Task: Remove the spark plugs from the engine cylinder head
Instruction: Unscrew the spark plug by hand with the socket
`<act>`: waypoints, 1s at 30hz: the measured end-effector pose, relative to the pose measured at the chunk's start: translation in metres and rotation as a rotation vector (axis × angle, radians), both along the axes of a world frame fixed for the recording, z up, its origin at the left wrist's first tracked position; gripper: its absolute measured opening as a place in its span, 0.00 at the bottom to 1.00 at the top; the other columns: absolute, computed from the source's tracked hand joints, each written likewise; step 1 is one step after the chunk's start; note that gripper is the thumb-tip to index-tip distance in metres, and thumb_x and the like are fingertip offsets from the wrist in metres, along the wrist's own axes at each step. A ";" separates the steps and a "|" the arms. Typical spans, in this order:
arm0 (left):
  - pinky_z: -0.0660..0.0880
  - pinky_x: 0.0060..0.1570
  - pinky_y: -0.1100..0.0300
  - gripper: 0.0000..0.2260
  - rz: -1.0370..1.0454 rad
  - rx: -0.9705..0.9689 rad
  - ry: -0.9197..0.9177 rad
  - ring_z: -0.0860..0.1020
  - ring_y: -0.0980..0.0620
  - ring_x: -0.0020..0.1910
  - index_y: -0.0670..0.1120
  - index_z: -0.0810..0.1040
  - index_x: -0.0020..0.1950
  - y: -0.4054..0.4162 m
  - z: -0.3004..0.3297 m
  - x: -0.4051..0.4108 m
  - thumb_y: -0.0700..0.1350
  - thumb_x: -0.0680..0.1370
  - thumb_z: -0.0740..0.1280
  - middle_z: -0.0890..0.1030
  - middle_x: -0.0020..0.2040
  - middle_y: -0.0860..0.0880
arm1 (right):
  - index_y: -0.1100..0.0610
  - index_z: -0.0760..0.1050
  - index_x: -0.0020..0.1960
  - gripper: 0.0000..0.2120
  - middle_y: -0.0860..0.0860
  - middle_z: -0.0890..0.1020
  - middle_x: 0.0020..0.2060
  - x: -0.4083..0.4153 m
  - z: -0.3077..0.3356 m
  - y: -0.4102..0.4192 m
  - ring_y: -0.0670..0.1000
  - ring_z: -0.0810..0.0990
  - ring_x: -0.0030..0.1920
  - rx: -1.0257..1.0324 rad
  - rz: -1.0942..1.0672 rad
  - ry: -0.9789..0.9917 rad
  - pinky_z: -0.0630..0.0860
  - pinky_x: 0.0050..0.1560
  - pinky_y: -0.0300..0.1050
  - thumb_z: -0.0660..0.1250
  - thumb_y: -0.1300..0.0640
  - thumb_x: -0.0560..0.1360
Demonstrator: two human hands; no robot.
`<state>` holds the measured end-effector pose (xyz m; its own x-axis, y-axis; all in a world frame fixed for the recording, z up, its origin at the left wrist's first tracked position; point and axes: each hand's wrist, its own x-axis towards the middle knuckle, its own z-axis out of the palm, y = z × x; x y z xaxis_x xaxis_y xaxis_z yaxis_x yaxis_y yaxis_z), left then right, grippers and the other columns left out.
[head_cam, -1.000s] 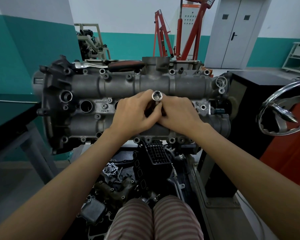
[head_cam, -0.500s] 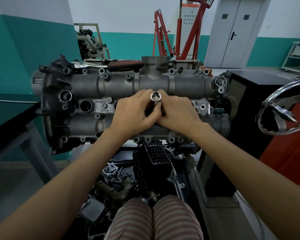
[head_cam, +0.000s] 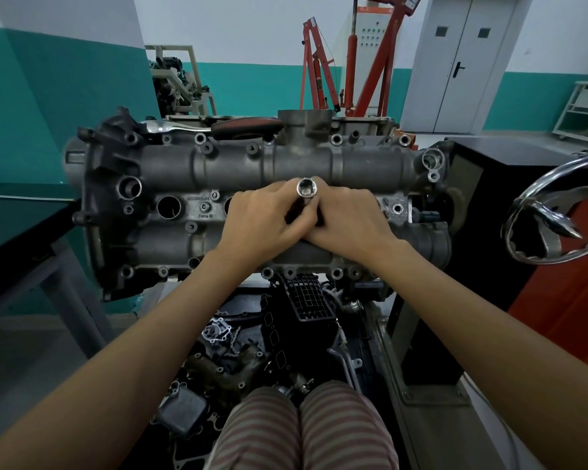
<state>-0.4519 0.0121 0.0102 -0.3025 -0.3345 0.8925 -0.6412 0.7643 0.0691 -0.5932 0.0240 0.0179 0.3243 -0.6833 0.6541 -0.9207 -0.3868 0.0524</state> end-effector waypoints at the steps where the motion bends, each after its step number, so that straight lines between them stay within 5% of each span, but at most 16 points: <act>1: 0.61 0.26 0.63 0.15 0.014 -0.007 0.013 0.74 0.47 0.23 0.42 0.76 0.32 -0.001 -0.001 0.000 0.50 0.75 0.63 0.75 0.25 0.48 | 0.57 0.75 0.52 0.24 0.52 0.81 0.35 0.000 0.000 0.000 0.55 0.80 0.37 -0.001 -0.016 0.007 0.64 0.32 0.43 0.54 0.40 0.71; 7: 0.64 0.24 0.60 0.19 -0.041 0.046 0.040 0.70 0.50 0.23 0.42 0.71 0.30 -0.002 0.000 0.001 0.54 0.75 0.63 0.71 0.24 0.51 | 0.57 0.74 0.38 0.19 0.54 0.81 0.35 -0.002 -0.001 -0.003 0.57 0.79 0.38 0.019 -0.025 0.052 0.59 0.33 0.43 0.55 0.44 0.75; 13: 0.61 0.27 0.62 0.13 -0.030 0.051 0.013 0.69 0.50 0.23 0.42 0.74 0.35 -0.001 -0.001 0.000 0.48 0.74 0.61 0.71 0.26 0.51 | 0.59 0.73 0.52 0.18 0.52 0.81 0.37 0.000 -0.001 0.000 0.56 0.80 0.37 -0.015 0.001 0.017 0.62 0.31 0.43 0.58 0.46 0.72; 16: 0.60 0.26 0.62 0.20 -0.037 0.063 0.035 0.69 0.48 0.20 0.42 0.70 0.27 -0.005 -0.003 0.002 0.52 0.75 0.62 0.71 0.21 0.46 | 0.55 0.77 0.47 0.23 0.52 0.81 0.34 0.000 -0.001 -0.001 0.54 0.79 0.37 -0.011 -0.063 0.041 0.61 0.32 0.42 0.53 0.39 0.71; 19: 0.60 0.26 0.63 0.23 -0.045 0.073 0.046 0.67 0.51 0.20 0.41 0.70 0.25 -0.007 -0.004 0.002 0.54 0.75 0.63 0.70 0.20 0.47 | 0.57 0.78 0.40 0.21 0.54 0.81 0.35 -0.001 -0.001 -0.003 0.56 0.79 0.39 0.012 -0.069 0.056 0.60 0.33 0.44 0.55 0.42 0.74; 26: 0.61 0.27 0.62 0.09 -0.037 0.106 0.000 0.68 0.52 0.25 0.49 0.64 0.37 0.000 -0.001 0.000 0.51 0.75 0.58 0.67 0.29 0.57 | 0.59 0.72 0.50 0.16 0.52 0.81 0.41 0.001 -0.001 0.000 0.55 0.80 0.40 -0.009 0.011 0.036 0.61 0.33 0.43 0.58 0.46 0.73; 30: 0.60 0.30 0.62 0.18 0.001 0.079 -0.002 0.75 0.43 0.25 0.43 0.75 0.32 -0.002 -0.001 0.001 0.54 0.75 0.60 0.74 0.23 0.47 | 0.55 0.78 0.46 0.20 0.52 0.82 0.36 0.000 -0.002 -0.001 0.55 0.80 0.39 -0.005 -0.059 0.029 0.60 0.33 0.43 0.56 0.40 0.72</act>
<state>-0.4506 0.0102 0.0094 -0.3040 -0.4043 0.8626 -0.6423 0.7557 0.1278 -0.5935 0.0226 0.0163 0.3020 -0.6988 0.6484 -0.9401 -0.3311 0.0811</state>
